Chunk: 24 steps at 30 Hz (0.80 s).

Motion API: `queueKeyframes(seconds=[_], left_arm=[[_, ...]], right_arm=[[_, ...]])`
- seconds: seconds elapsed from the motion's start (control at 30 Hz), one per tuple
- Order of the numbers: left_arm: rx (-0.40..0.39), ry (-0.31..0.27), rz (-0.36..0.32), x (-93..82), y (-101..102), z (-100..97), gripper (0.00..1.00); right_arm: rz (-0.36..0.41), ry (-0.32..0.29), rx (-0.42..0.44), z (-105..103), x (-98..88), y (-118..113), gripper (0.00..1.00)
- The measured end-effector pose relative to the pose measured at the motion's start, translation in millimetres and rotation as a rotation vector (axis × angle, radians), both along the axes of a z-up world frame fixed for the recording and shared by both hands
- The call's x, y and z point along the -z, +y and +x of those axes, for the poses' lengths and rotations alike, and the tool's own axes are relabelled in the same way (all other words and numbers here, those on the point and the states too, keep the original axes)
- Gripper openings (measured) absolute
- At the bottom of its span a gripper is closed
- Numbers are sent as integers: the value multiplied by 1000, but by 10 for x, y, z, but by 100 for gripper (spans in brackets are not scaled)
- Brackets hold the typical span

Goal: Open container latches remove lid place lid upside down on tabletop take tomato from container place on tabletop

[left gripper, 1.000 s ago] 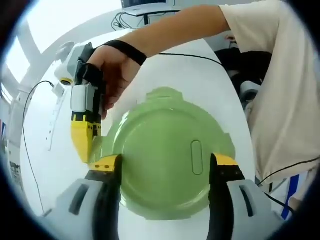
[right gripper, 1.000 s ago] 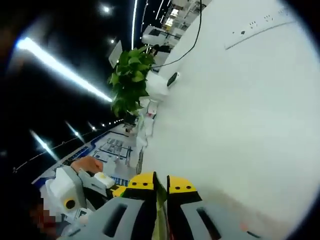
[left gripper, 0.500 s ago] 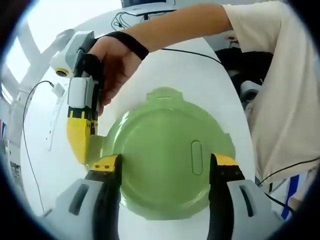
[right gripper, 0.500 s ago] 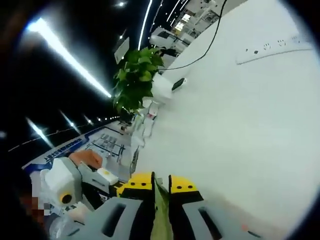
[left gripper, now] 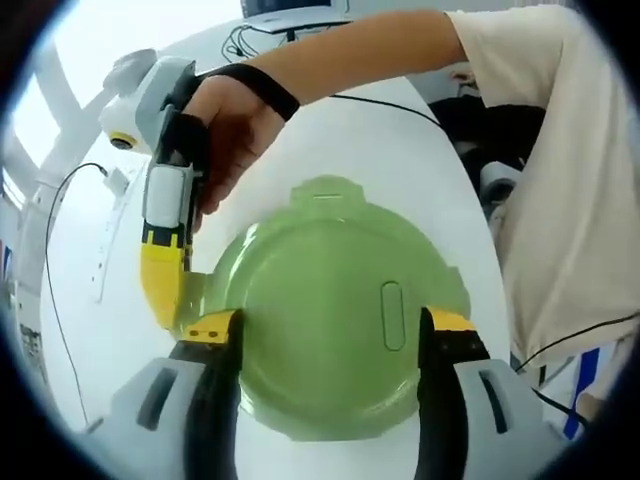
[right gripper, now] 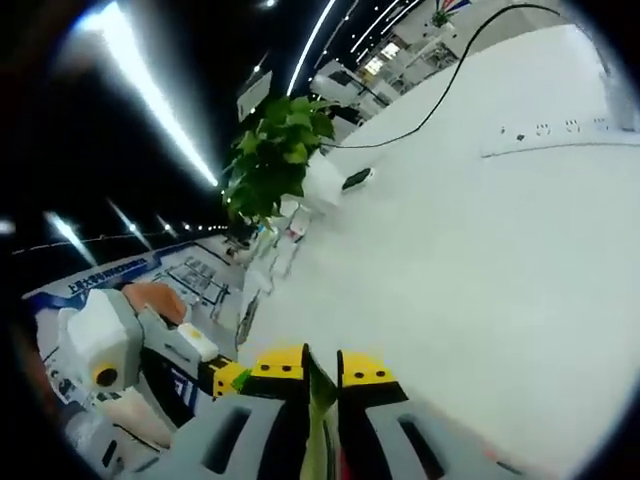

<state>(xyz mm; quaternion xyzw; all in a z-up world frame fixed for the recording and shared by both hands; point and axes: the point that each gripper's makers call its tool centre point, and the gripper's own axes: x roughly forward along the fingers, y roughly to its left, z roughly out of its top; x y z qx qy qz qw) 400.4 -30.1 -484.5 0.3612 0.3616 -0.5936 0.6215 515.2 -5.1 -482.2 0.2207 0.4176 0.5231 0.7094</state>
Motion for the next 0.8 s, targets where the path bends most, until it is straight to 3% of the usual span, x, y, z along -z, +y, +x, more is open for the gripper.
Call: queueKeyframes(seconds=[0.07, 0.13, 0.3, 0.5, 0.8], left_arm=[[-5, 0, -30, -2, 1, -1, 61], [-5, -1, -52, -5, -1, -17, 62], [-2, -3, -55, -10, -40, -49, 62], [5, -5, -35, -11, -48, -70, 62], [-32, -11, -82, -26, -88, -63, 63]], right_arm=[[23, -24, 34, 54, -53, 6, 6], [59, 0, 54, 165, -135, -14, 6], [68, -29, 87, 392, -216, -56, 6], [61, -64, 86, 446, -298, -105, 6], [59, -143, 112, 442, -427, -159, 11]])
